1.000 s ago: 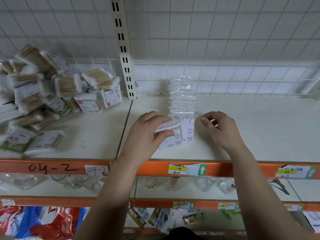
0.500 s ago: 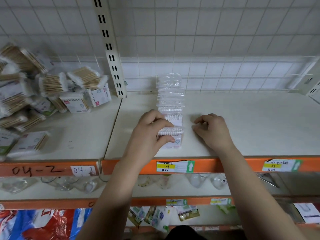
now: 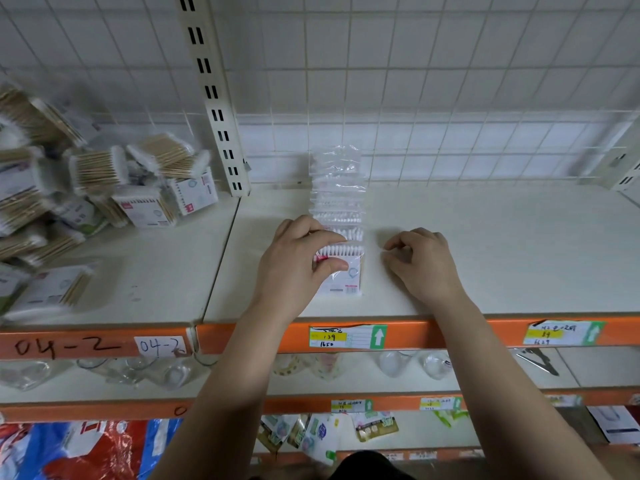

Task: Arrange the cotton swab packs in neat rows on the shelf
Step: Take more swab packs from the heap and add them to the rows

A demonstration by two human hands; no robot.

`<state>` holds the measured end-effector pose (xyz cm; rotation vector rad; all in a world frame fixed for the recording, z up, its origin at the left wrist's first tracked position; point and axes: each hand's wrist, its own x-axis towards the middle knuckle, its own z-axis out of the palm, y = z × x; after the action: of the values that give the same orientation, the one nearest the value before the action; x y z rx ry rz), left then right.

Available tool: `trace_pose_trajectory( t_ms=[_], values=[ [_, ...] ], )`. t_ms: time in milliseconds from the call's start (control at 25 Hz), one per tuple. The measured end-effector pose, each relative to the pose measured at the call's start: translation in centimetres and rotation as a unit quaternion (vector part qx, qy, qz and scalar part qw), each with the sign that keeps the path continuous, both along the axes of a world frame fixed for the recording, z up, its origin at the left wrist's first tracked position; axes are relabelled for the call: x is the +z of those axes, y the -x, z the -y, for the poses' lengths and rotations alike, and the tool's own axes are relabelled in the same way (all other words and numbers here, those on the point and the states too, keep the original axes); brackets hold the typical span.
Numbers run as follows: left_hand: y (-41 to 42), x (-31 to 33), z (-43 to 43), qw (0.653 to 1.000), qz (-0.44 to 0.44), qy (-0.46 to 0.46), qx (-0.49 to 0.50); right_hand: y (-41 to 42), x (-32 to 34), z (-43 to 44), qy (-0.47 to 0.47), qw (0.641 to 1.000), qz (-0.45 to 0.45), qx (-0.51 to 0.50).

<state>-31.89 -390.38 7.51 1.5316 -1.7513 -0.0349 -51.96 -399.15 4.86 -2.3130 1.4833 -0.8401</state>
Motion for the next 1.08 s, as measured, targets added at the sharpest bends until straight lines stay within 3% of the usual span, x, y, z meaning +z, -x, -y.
trace_pose_trajectory(
  t_ms=[200,360,600,1080],
  values=[
    [-0.3,0.2,-0.5,0.999,-0.033,-0.023,0.016,-0.5,1.4,-0.5,0.011,0.992,0.125,-0.03],
    [-2.6,0.5,-0.9,0.997,-0.028,0.038,0.059,-2.4,4.2,-1.4,0.062,0.978,0.198,-0.013],
    [-8.5,1.0,-3.5,0.985,0.045,0.037,0.162,-9.5,7.1,-3.4,0.091,0.97,0.212,0.073],
    [-22.1,0.0,-12.6,0.955,0.051,0.0,0.293,-26.1,4.7,-8.5,-0.025,0.95,0.163,0.264]
  ],
)
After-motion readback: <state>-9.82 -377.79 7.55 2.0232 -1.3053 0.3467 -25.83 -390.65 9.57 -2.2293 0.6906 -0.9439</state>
